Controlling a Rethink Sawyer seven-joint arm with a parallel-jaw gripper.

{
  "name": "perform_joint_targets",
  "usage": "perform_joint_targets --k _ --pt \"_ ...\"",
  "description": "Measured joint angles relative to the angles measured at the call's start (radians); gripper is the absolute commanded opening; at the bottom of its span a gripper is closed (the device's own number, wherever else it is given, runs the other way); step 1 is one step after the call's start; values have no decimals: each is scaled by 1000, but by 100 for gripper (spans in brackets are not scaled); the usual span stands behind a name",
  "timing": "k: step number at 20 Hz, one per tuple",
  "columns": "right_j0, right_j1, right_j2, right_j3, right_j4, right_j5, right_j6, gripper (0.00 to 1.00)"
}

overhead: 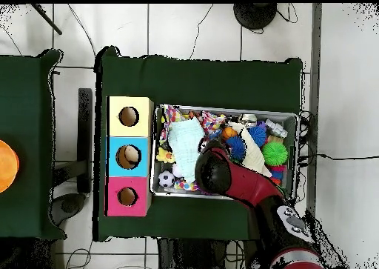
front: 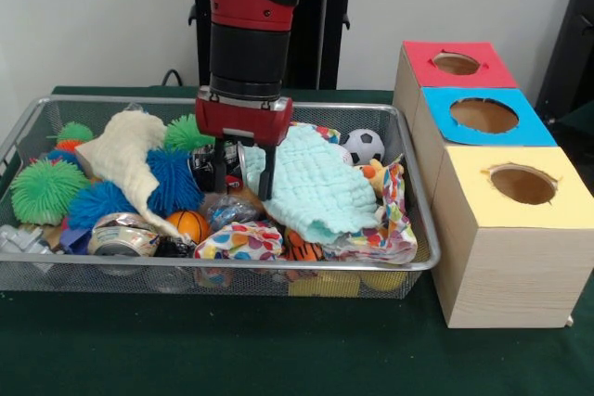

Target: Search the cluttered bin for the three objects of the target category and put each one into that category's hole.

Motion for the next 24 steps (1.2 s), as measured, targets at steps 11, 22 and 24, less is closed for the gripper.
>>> perform_joint_targets --k 11,22,24 --pt "14 24 -7 -2 0 -120 0 100" --pt "19 37 -13 -2 2 -259 0 100" --pt "21 42 -17 -2 6 -263 0 100"
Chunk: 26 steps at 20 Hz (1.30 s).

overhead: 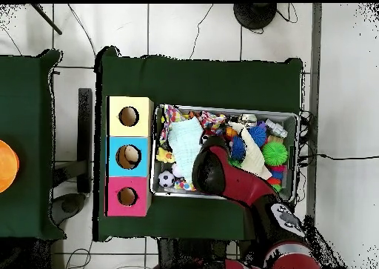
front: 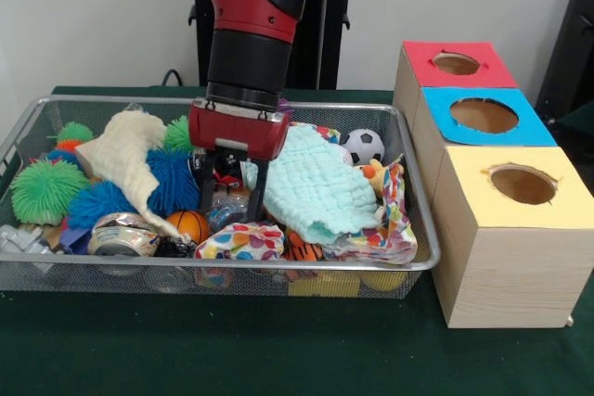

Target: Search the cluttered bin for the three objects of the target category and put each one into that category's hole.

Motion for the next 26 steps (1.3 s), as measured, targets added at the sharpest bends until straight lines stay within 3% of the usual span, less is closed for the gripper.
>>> perform_joint_targets --k 8,13,22,26 --pt "20 21 -32 0 36 0 0 100" --pt "69 30 -79 0 86 17 0 100" --pt "137 30 -138 0 145 209 0 100" --pt "146 30 -148 0 163 234 0 100"
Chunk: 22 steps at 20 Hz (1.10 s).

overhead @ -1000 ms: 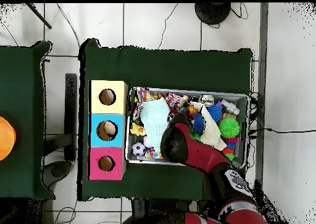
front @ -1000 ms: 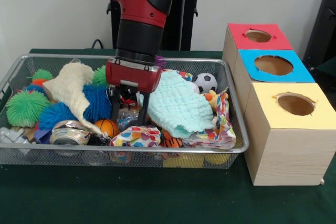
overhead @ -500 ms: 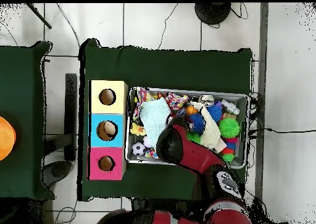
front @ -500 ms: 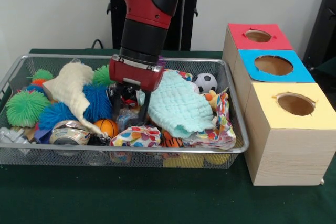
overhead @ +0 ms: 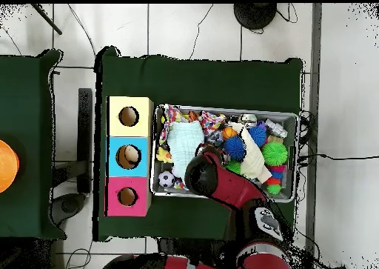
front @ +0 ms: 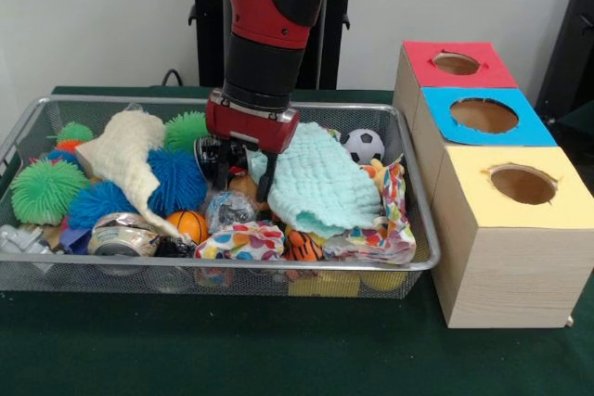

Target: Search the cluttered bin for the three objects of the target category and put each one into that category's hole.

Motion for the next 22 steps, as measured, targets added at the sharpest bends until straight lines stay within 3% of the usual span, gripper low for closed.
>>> perform_joint_targets --k 4,11,22 --pt "20 2 -16 0 16 -3 0 100" --pt "46 24 -38 0 20 -105 0 100" --pt "-64 15 36 0 -36 -146 0 100"
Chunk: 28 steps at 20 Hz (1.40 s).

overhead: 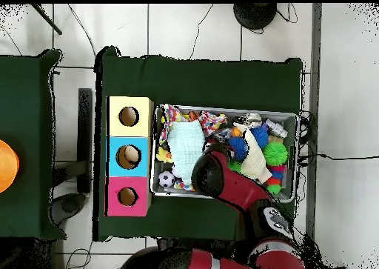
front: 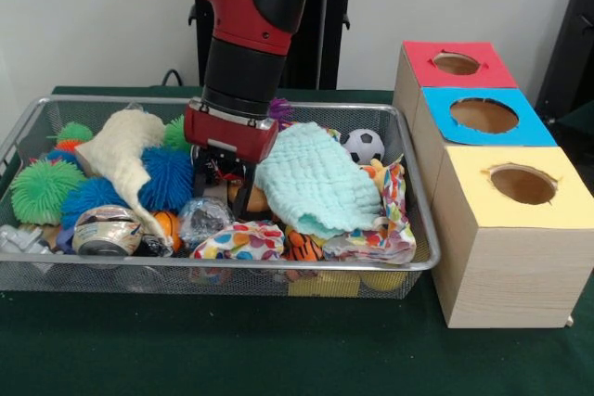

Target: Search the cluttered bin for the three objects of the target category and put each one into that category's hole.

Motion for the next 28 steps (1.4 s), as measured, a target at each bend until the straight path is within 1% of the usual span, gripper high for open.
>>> perform_joint_targets --k 9,13,14,19,23,24,28 --pt "-37 -14 45 0 0 1 0 100" --pt "-75 -30 88 0 0 32 0 100" --pt "-103 -39 117 0 0 54 0 100" --pt "-142 -51 154 0 2 88 0 100" --pt "-139 -54 144 0 21 107 0 100" --pt "-125 -54 136 0 38 107 0 100" --pt "-97 -54 126 0 61 107 0 100"
